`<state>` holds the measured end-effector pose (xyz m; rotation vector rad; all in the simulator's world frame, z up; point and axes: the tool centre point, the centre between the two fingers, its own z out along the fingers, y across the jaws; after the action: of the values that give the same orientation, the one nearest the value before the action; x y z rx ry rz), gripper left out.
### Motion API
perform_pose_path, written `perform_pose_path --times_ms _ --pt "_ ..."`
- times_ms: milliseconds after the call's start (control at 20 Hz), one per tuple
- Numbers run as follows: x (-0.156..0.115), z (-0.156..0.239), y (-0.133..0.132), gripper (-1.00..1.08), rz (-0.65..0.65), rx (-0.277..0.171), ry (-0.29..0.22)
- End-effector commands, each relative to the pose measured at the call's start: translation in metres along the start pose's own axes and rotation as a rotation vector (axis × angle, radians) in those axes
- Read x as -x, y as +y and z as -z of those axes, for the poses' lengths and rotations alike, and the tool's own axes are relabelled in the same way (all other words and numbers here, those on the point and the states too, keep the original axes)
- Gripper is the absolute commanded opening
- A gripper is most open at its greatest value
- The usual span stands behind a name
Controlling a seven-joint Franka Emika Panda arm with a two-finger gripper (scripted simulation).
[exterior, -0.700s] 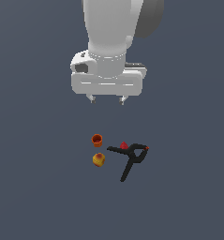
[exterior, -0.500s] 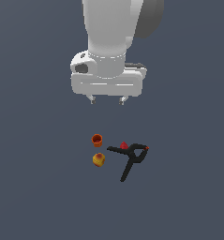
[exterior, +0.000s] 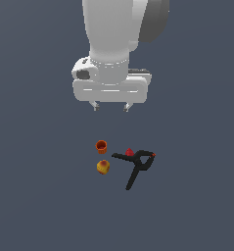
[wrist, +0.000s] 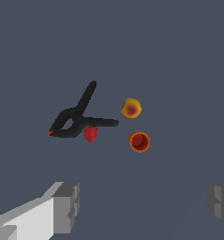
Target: Pick up a designated object from a clutter of objects.
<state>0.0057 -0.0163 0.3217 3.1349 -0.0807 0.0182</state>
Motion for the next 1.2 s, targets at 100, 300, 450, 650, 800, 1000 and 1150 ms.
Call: perform_pose_path --times_ms 100,300,450,650,800,1000,1150 --pt "-0.002 -0.008 -0.003 1.00 -0.011 0.000 0.000" --pt "-0.007 -0.025 -0.009 1.00 -0.038 0.001 -0.001" --pt "-0.012 -0.044 -0.015 1.00 -0.067 0.002 -0.002" --pt "-0.019 -0.079 -0.027 1.00 -0.120 0.003 -0.003" --pt "-0.022 -0.112 -0.038 1.00 -0.170 0.003 -0.004" --pt "-0.023 -0.159 -0.054 1.00 -0.241 0.002 -0.007" --pt "-0.021 -0.188 -0.064 1.00 -0.285 0.001 -0.008"
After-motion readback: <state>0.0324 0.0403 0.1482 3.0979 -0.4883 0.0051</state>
